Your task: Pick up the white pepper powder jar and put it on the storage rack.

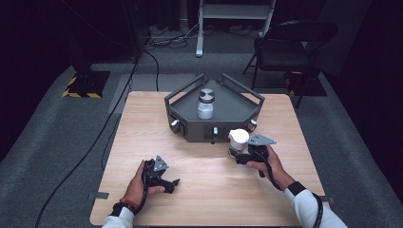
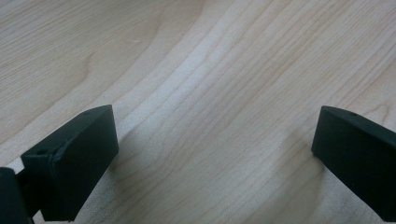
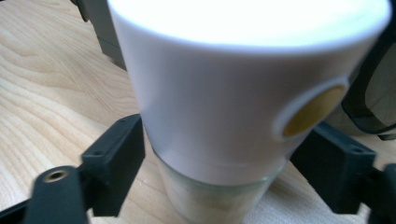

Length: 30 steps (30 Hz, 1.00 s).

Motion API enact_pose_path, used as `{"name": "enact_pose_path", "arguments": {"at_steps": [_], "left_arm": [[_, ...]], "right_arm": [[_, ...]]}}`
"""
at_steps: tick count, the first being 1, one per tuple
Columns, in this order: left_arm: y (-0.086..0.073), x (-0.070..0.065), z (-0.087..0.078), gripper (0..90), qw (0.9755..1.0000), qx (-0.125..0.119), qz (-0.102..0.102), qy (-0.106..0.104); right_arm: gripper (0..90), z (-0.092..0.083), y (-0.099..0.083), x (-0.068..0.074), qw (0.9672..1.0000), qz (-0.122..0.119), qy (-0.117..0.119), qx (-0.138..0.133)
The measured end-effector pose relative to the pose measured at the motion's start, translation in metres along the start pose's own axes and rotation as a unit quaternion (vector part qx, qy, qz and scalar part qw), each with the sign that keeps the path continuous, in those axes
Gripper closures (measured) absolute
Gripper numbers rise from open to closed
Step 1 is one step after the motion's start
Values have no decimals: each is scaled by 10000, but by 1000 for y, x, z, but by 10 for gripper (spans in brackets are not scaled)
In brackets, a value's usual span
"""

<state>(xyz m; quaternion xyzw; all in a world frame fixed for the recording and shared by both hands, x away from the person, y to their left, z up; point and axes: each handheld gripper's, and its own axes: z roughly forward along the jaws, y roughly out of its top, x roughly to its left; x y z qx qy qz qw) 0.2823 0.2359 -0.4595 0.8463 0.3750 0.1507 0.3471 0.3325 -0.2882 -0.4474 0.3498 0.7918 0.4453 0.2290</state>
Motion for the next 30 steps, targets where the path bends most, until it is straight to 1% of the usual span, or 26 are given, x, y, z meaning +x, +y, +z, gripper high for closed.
{"name": "enact_pose_path", "arguments": {"at_steps": [1, 2, 4, 11, 19, 25, 28, 30], "left_arm": [[0, 0, 0, 0, 10000, -1, -1, 0], [0, 0, 0, 0, 10000, -4, 4, 0], [0, 0, 0, 0, 10000, 0, 0, 1], [0, 0, 0, 0, 10000, -5, 4, -2], [0, 0, 0, 0, 10000, 0, -2, -1], [0, 0, 0, 0, 10000, 0, -1, 0], [0, 0, 0, 0, 10000, 0, -2, -1], [0, 0, 0, 0, 10000, 0, 0, -1]], "right_arm": [[243, 0, -1, 1, 10000, -5, -30, -29], [271, 0, -1, 1, 10000, 40, -27, -61], [294, 0, -1, 2, 10000, 34, -47, -57], [299, 0, -3, 2, 9999, 1, -30, -109], [300, -2, 0, 9, 9999, -11, -104, -60], [300, -9, 1, 11, 9996, -26, -151, -227], [300, -14, 5, 11, 9995, -18, -152, -276], [301, -19, 9, 13, 9993, -48, -195, -326]]}}
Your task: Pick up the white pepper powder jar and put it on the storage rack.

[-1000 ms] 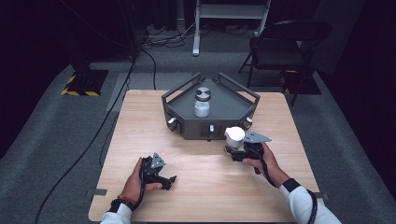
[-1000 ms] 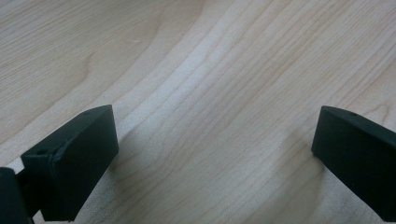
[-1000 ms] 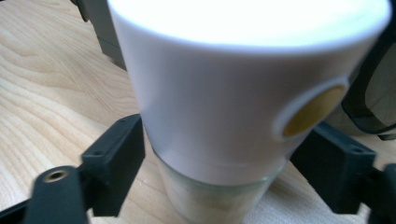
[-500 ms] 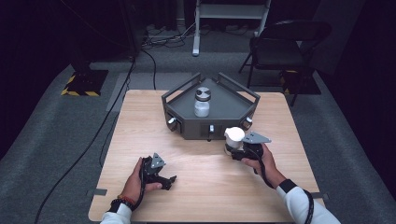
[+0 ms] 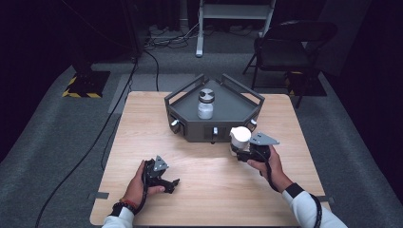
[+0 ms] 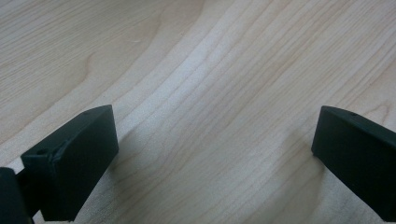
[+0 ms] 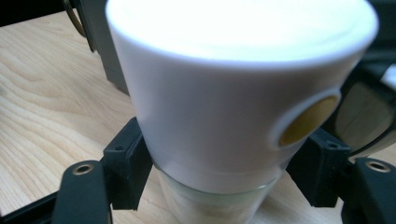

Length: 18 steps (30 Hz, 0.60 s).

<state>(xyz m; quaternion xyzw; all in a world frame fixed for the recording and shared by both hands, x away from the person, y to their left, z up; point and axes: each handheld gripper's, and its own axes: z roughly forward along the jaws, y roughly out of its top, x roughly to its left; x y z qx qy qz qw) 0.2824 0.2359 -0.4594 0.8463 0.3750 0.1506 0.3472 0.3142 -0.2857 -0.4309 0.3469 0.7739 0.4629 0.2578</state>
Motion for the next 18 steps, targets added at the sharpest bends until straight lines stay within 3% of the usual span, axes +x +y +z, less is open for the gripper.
{"name": "enact_pose_path", "arguments": {"at_steps": [8, 18], "left_arm": [[0, 0, 0, 0, 10000, 2, 7, -8], [0, 0, 0, 0, 10000, 2, 8, -8]], "right_arm": [[300, -17, 18, 6, 9998, -18, -94, -189], [300, -26, 38, 11, 9995, 6, -153, -294]]}}
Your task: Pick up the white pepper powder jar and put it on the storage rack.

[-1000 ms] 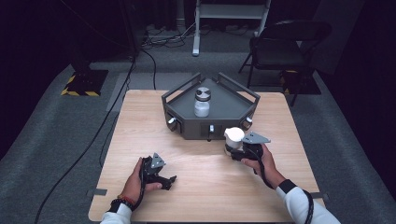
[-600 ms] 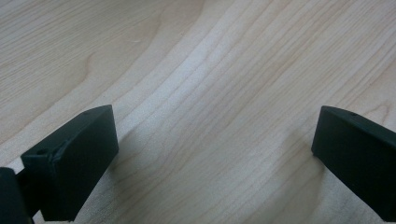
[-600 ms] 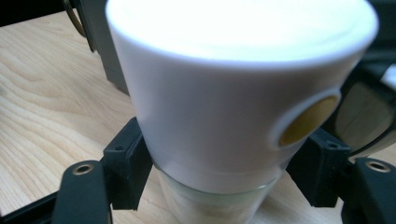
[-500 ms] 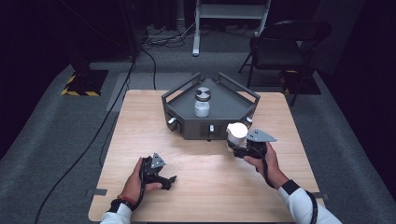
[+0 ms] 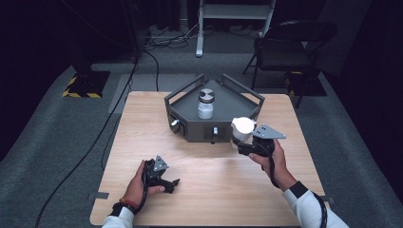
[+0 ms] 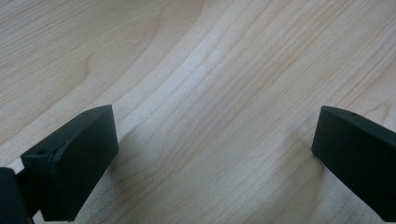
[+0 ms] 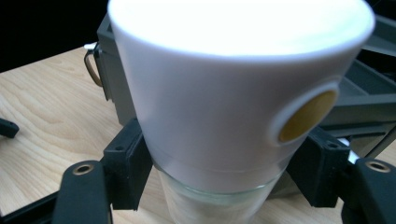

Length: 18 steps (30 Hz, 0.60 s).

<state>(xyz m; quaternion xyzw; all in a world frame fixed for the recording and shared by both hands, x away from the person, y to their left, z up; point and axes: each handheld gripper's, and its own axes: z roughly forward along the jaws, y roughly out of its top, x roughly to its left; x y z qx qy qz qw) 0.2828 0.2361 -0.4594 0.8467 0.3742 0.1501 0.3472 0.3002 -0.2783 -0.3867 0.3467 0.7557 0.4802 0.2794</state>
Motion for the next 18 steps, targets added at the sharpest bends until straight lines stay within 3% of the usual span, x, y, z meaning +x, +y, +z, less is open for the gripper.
{"name": "enact_pose_path", "arguments": {"at_steps": [18], "left_arm": [[0, 0, 0, 0, 10000, -3, 3, -1]], "right_arm": [[300, -4, 26, -3, 9993, 114, -182, -318]]}}
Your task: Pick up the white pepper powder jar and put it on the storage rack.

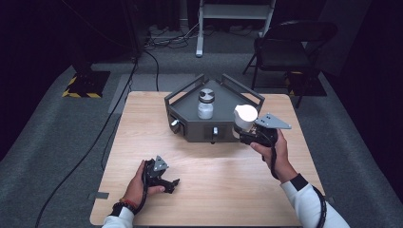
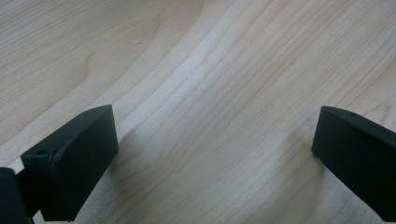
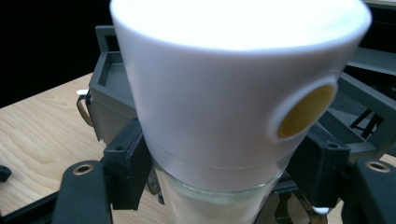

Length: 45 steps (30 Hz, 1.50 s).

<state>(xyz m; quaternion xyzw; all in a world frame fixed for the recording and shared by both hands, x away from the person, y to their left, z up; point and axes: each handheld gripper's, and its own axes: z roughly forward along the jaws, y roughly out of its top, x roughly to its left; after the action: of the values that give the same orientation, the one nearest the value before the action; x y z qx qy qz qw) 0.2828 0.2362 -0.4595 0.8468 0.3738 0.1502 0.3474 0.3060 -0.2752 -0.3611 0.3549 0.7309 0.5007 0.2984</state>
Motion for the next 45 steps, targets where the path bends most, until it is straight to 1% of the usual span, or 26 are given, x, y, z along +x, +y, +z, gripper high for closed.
{"name": "enact_pose_path", "arguments": {"at_steps": [3, 8, 17, 20, 23, 27, 30, 40, 45], "left_arm": [[0, 0, 0, 0, 10000, 1, 1, 0], [0, 0, 0, 0, 10000, 1, 0, 1], [0, 0, 0, 0, 10000, 3, -1, 1], [0, 0, 0, 0, 10000, 3, -1, 1], [0, 0, 0, 0, 10000, 2, 0, 1], [0, 0, 0, 0, 10000, 1, 0, 0], [0, 0, 0, 0, 10000, 2, -2, 1], [0, 0, 0, 0, 10000, 2, -1, 1], [0, 0, 0, 0, 10000, 3, -4, 1]], "right_arm": [[301, 1, 4, 0, 10000, -51, -20, 3], [301, 3, 10, 1, 10000, -20, -49, -48], [301, 7, 27, 2, 9997, -93, -191, -138], [301, 9, 30, 2, 9996, -102, -195, -163], [300, 12, 35, 2, 9995, -129, -235, -193], [301, 21, 41, 2, 9993, -155, -302, -151], [300, 25, 43, 0, 9993, -155, -299, -158], [300, 34, 53, 3, 9992, -88, -338, -192], [300, 43, 55, 4, 9990, -91, -407, -184]]}}
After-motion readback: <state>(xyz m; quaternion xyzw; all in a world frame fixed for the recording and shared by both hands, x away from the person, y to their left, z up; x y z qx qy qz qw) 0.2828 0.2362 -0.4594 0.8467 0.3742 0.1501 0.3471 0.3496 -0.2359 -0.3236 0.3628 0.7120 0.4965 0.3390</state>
